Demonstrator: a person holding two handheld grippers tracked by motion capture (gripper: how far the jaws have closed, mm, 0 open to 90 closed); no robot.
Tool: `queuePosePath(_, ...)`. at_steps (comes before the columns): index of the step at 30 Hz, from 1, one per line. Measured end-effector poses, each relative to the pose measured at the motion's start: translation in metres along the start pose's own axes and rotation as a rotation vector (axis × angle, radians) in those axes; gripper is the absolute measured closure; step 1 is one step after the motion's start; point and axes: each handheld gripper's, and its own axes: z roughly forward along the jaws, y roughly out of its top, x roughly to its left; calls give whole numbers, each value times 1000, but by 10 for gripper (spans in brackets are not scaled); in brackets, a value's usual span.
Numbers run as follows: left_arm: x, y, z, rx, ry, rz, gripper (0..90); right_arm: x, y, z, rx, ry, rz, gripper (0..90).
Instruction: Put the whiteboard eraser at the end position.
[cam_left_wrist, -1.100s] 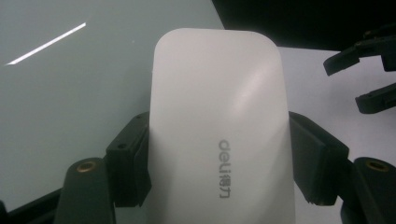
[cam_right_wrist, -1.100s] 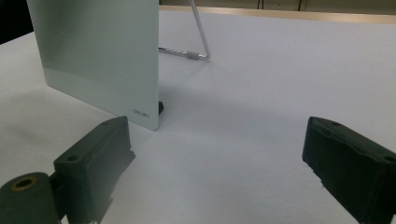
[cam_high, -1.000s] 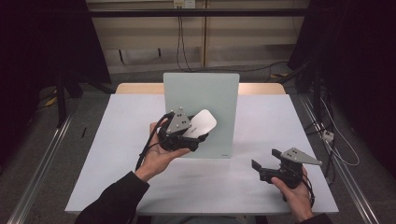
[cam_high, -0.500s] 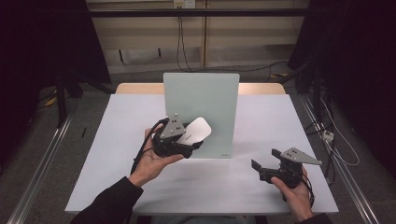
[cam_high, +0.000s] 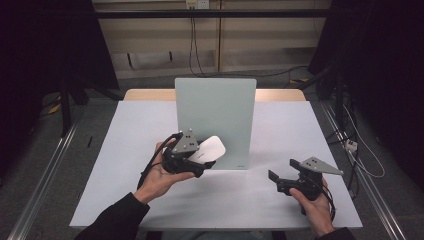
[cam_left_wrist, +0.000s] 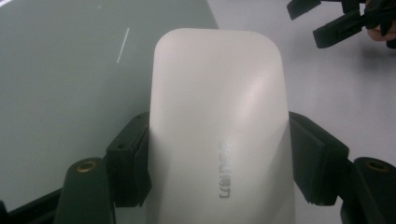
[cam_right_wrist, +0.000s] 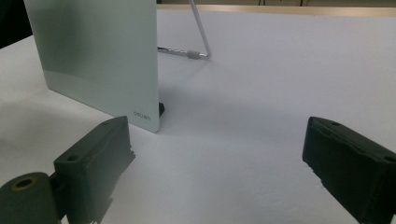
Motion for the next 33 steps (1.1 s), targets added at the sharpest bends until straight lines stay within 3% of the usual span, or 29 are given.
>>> queuePosePath(11,-8,-4,17,128,-110,53,311,1,-2,-5,0,-1,-19,76)
queuePosePath(27,-24,-15,45,269,-183,82,311,2,-2,-5,2,-1,-23,76)
queuePosePath(33,-27,-20,59,332,-200,66,311,2,-2,-5,1,4,-22,76)
